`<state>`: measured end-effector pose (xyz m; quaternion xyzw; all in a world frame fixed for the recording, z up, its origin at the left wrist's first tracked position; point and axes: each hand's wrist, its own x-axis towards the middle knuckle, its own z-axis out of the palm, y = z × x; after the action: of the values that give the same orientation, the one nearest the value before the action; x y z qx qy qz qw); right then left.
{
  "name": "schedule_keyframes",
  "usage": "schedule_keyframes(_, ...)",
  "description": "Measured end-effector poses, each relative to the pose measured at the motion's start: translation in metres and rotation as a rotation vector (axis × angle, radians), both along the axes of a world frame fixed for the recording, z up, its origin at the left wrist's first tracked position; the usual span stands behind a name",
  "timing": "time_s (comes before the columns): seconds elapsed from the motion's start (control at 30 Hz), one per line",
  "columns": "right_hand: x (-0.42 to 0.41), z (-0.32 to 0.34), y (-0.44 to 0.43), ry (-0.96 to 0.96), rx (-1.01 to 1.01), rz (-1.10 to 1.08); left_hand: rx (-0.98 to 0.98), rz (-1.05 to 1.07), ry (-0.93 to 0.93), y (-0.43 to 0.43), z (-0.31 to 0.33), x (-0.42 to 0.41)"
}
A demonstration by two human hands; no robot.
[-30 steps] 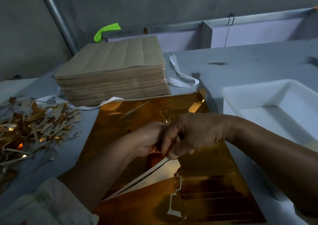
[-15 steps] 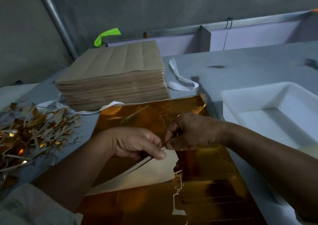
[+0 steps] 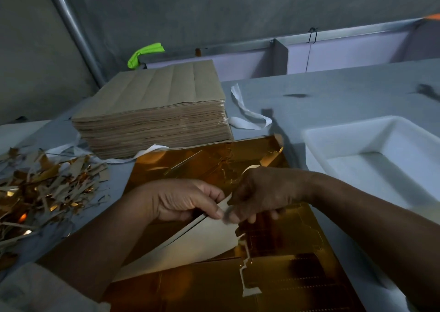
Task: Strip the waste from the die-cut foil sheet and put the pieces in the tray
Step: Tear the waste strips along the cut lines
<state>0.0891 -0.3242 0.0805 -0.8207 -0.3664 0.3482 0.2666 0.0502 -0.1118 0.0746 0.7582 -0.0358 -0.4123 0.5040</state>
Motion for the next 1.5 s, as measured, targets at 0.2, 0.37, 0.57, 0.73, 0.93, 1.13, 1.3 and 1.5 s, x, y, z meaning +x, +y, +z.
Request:
schedule_keyframes(0.2,0.006,-0.007,0.0,0.125,0.052,-0.046,-0.053,0.041,0.025,-0.002,-0.002,0.001)
schedule_keyframes(0.37,0.009,-0.01,0.002,0.15,0.07,-0.051,-0.14,0.085,0.028,-0.002,-0.003,0.0)
schedule_keyframes(0.57,0.01,-0.013,0.002,0.214,0.109,-0.036,-0.18,0.096,0.016,-0.002,-0.005,-0.001)
schedule_keyframes(0.73,0.01,-0.014,0.003,0.228,0.107,-0.021,-0.153,0.111,-0.019,0.0,-0.009,-0.001)
schedule_keyframes(0.93,0.008,-0.015,0.003,0.234,0.146,-0.025,-0.157,0.143,-0.012,-0.002,-0.011,-0.002)
schedule_keyframes(1.13,0.006,-0.018,0.004,0.185,0.157,-0.015,-0.249,0.144,0.091,-0.003,-0.009,-0.005)
schedule_keyframes(1.3,0.005,-0.016,0.005,0.186,0.161,-0.001,-0.274,0.115,0.084,-0.004,-0.006,-0.006)
schedule_keyframes(1.5,0.002,-0.013,0.005,0.163,0.153,0.002,-0.158,0.111,-0.038,-0.006,-0.011,-0.003)
